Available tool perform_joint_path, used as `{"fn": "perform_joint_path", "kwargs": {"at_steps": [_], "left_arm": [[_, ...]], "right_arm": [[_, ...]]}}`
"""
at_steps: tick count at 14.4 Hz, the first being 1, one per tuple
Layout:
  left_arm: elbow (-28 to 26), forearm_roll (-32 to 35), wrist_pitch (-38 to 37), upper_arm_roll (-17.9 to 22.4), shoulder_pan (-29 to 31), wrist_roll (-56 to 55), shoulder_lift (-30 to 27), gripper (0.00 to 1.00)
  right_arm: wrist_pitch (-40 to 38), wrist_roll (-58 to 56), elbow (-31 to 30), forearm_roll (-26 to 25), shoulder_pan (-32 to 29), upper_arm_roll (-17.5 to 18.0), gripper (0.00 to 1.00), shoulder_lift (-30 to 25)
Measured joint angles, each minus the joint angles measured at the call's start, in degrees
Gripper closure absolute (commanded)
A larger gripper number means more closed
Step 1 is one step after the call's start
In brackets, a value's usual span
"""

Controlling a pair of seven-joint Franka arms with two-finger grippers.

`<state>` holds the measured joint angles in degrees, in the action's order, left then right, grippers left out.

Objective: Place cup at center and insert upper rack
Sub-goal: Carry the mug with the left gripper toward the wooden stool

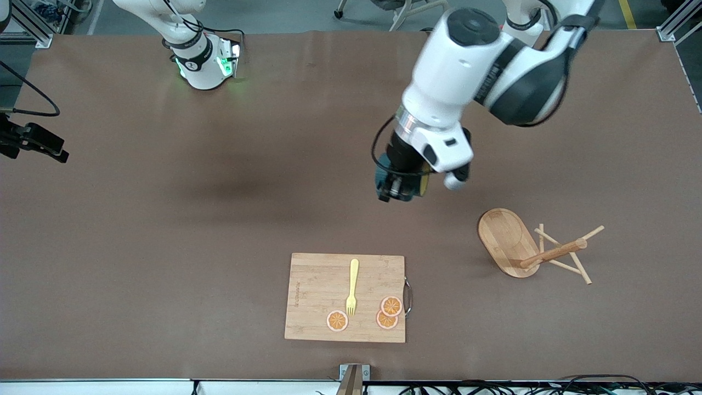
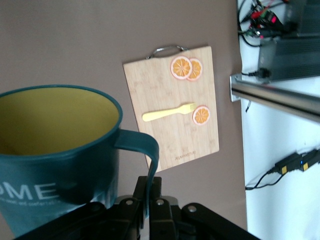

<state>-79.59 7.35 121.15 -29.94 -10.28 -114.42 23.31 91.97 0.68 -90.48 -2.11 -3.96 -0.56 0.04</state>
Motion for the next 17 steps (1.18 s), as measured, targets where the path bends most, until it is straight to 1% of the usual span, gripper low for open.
{"fn": "perform_joint_path", "kwargs": {"at_steps": [2,4,7,9,10,11,13,17], "left_arm": [[-1.43,-4.27,0.0,-0.65,3.91,3.7,0.03,1.0],[-3.49,-9.04,0.0,-3.64,9.91,8.27,0.05,1.0],[-7.31,-13.97,0.0,-11.65,22.91,15.85,0.05,0.99],[-9.97,-14.57,-0.03,-16.97,31.04,20.01,0.04,0.99],[-11.27,-14.9,-0.03,-18.58,33.86,22.0,0.04,0.99],[-12.54,-15.87,-0.03,-19.46,35.86,24.02,0.05,0.99],[-14.63,-18.72,0.02,-19.73,38.04,27.79,0.2,0.99],[-16.71,-19.86,0.2,-19.78,40.52,30.56,0.94,0.98]], "right_arm": [[0.16,0.0,0.0,0.0,0.02,0.07,0.0,0.0],[0.2,0.0,0.01,0.06,0.04,0.17,0.0,0.0],[0.25,0.0,0.01,0.07,0.04,0.19,0.0,0.0],[0.28,0.0,0.01,0.07,0.05,0.21,0.0,0.0],[0.28,0.0,0.01,0.07,0.06,0.22,0.0,0.0],[0.27,-0.02,0.01,0.07,0.08,0.25,0.0,-0.01],[0.12,-0.04,0.01,0.07,0.15,0.46,0.0,-0.02],[0.1,-0.05,0.01,0.07,0.2,0.59,0.0,-0.02]]}}
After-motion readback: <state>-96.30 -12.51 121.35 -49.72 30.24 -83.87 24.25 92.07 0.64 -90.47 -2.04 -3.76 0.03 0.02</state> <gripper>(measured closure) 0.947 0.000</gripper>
